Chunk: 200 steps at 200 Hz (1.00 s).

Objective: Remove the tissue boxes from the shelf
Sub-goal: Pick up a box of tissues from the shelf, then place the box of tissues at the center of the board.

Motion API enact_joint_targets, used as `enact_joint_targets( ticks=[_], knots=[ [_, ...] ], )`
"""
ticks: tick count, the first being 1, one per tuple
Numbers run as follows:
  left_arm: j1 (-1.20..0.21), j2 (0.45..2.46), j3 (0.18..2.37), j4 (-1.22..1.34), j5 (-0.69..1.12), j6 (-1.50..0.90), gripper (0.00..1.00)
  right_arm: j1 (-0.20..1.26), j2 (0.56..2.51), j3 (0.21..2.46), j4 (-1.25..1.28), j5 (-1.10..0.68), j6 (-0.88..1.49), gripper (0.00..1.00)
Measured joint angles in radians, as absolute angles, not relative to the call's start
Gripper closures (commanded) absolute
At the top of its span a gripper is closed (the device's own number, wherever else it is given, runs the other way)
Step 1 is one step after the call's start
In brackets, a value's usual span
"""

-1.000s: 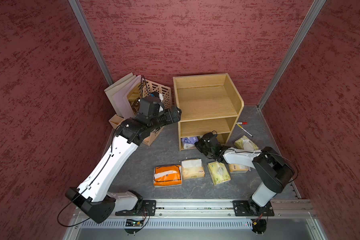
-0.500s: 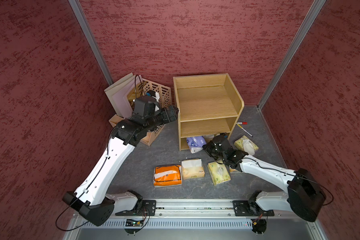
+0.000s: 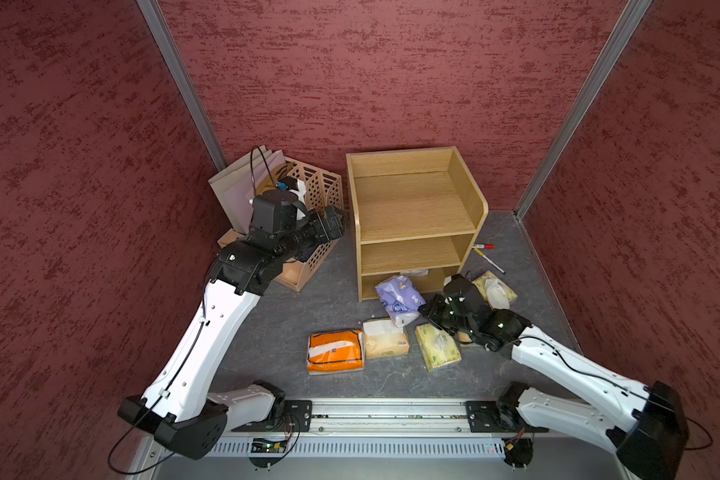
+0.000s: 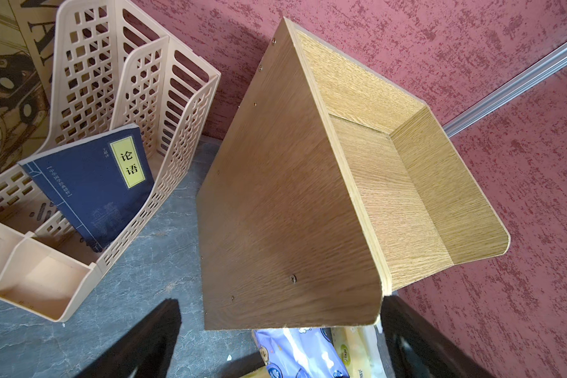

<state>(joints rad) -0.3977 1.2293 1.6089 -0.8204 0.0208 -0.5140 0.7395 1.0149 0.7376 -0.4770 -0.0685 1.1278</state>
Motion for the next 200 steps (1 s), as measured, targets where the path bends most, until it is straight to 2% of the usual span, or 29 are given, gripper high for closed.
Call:
enact_joint_targets(
  ticks=[37,92,135,200],
  knots=[
    [-0.356,1.212,1.621,-0.845,0.026,-0.5,0.0,0.743,0.968,0.762,-0.593,-0.169,1.042,1.0],
    [-0.249,1.168,1.644,-0.88,0.023,-0.488,0.0,0.786,1.019,0.847,-0.592,-0.366,0.923,1.0],
    [-0.176,1.082,1.631,-0.88,0.024,-0.489,0.0,0.872,1.145,0.938,-0.508,-0.437,0.86,1.0],
    [-0.149,1.029,1.567,-0.875,0.016,-0.511,0.0,0.948,1.475,1.153,-0.383,-0.405,0.799,1.0]
  ],
)
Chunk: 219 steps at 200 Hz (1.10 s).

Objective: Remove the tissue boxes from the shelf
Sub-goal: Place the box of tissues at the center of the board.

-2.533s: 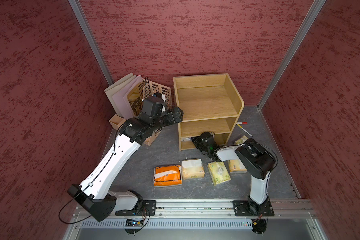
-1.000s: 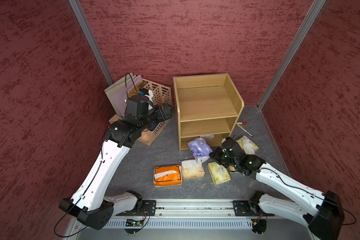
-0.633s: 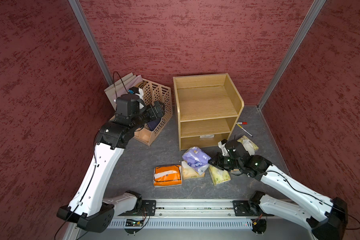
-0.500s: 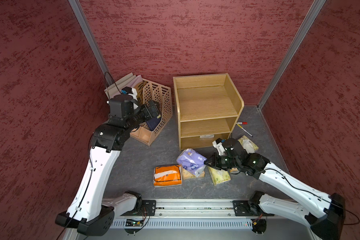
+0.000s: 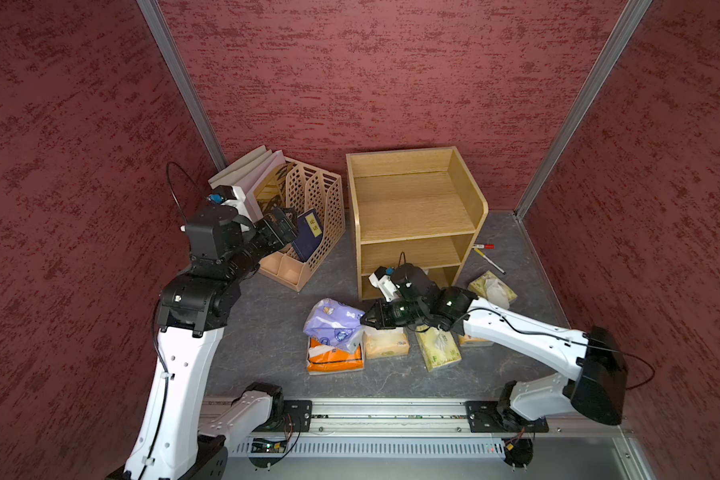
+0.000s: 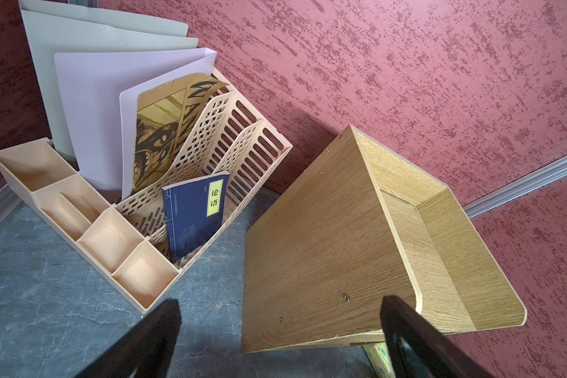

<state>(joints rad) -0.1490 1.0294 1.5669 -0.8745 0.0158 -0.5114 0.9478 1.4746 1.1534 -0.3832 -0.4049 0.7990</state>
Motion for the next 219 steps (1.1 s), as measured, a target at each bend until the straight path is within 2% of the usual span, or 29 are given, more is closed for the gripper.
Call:
enact_joint_targets(
  ticks=[61,70,77,84,89,97,115,161,219],
  knots=[
    [-0.133,1.012,1.567,-0.875,0.014,-0.511,0.0,0.948,1.69,1.28,-0.306,-0.261,0.778,1.0],
    [-0.133,1.012,1.567,-0.875,0.014,-0.512,0.0,0.948,1.713,1.292,-0.313,-0.24,0.776,0.91],
    [-0.132,1.012,1.567,-0.875,0.015,-0.512,0.0,0.949,1.73,1.303,-0.322,-0.22,0.772,0.79],
    [-0.131,1.012,1.567,-0.875,0.016,-0.512,0.0,0.952,1.744,1.311,-0.327,-0.204,0.768,0.53],
    [-0.13,1.012,1.567,-0.875,0.017,-0.512,0.0,0.954,1.753,1.317,-0.334,-0.193,0.772,0.43],
    [-0.128,1.012,1.566,-0.875,0.018,-0.513,0.0,0.956,1.766,1.327,-0.346,-0.174,0.762,0.37],
    [-0.127,1.012,1.562,-0.876,0.021,-0.518,0.0,0.959,1.779,1.338,-0.366,-0.148,0.755,0.29],
    [-0.123,1.013,1.544,-0.875,0.031,-0.526,0.0,0.958,1.738,1.31,-0.387,-0.106,0.762,0.24],
    [-0.121,1.027,1.537,-0.856,0.068,-0.534,0.0,0.973,1.469,1.224,-0.482,-0.003,0.793,0.41]
  ],
)
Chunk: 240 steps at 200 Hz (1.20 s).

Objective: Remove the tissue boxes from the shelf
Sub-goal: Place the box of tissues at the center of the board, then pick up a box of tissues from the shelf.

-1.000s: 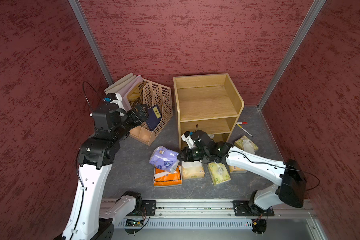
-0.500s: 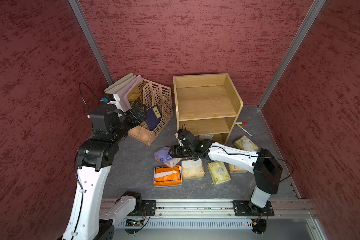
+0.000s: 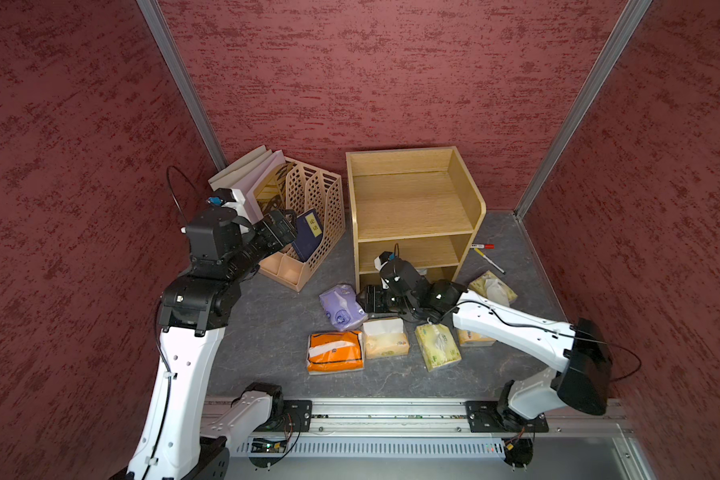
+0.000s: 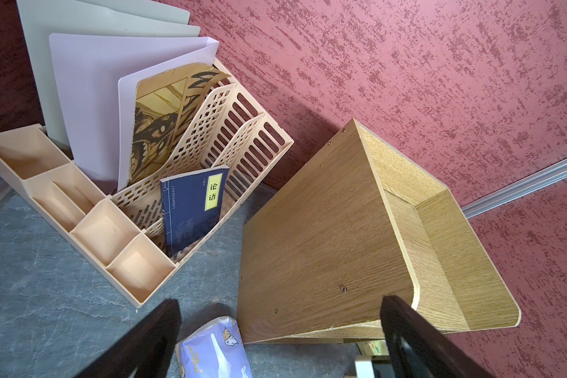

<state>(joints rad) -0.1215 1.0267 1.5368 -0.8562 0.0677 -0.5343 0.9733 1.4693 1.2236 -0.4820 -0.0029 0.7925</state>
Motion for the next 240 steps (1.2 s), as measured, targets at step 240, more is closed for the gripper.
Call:
enact_joint_targets(
  ticks=[240],
  knots=[
    [-0.37,1.285,1.652,-0.72,0.252,-0.499,0.0,0.561,1.404,0.51,0.362,0.139,1.324,0.36]
  ],
)
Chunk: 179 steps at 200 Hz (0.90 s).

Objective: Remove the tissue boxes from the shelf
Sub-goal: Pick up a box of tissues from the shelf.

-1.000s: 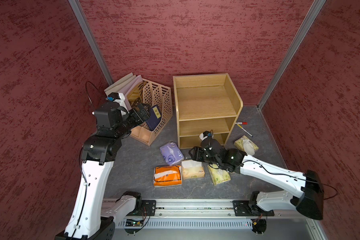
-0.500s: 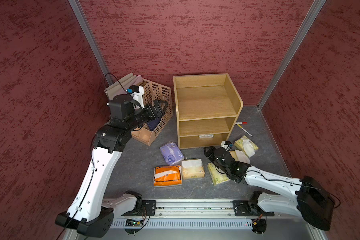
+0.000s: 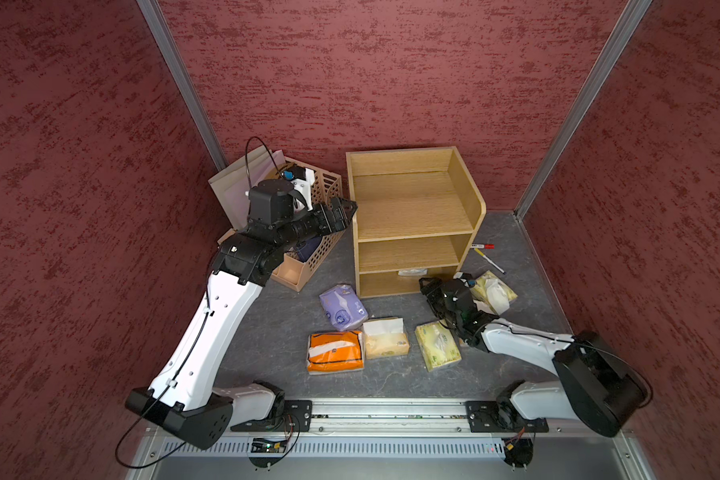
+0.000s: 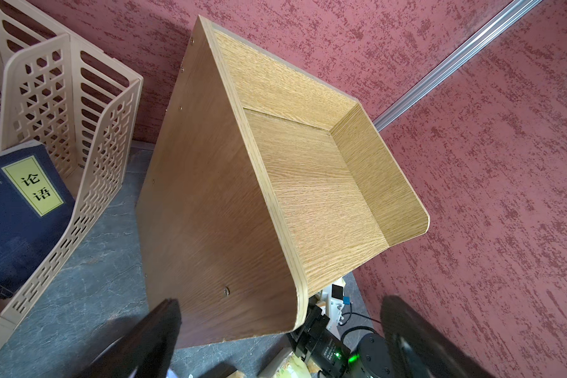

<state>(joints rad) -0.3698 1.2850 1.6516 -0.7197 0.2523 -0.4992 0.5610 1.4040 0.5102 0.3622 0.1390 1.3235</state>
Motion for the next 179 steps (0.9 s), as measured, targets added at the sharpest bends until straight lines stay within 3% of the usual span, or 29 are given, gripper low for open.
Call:
enact_joint_targets(
  ticks=[39,133,179],
  knots=[
    [-0.373,1.296,1.654,-0.719,0.246,-0.499,0.0,0.55,1.55,0.557,0.469,0.092,1.324,0.37],
    [-0.38,1.31,1.665,-0.718,0.234,-0.499,0.0,0.541,1.611,0.596,0.564,0.103,1.336,0.39],
    [-0.386,1.311,1.665,-0.718,0.233,-0.499,0.0,0.535,1.718,0.596,0.733,0.132,1.379,0.39]
  ],
)
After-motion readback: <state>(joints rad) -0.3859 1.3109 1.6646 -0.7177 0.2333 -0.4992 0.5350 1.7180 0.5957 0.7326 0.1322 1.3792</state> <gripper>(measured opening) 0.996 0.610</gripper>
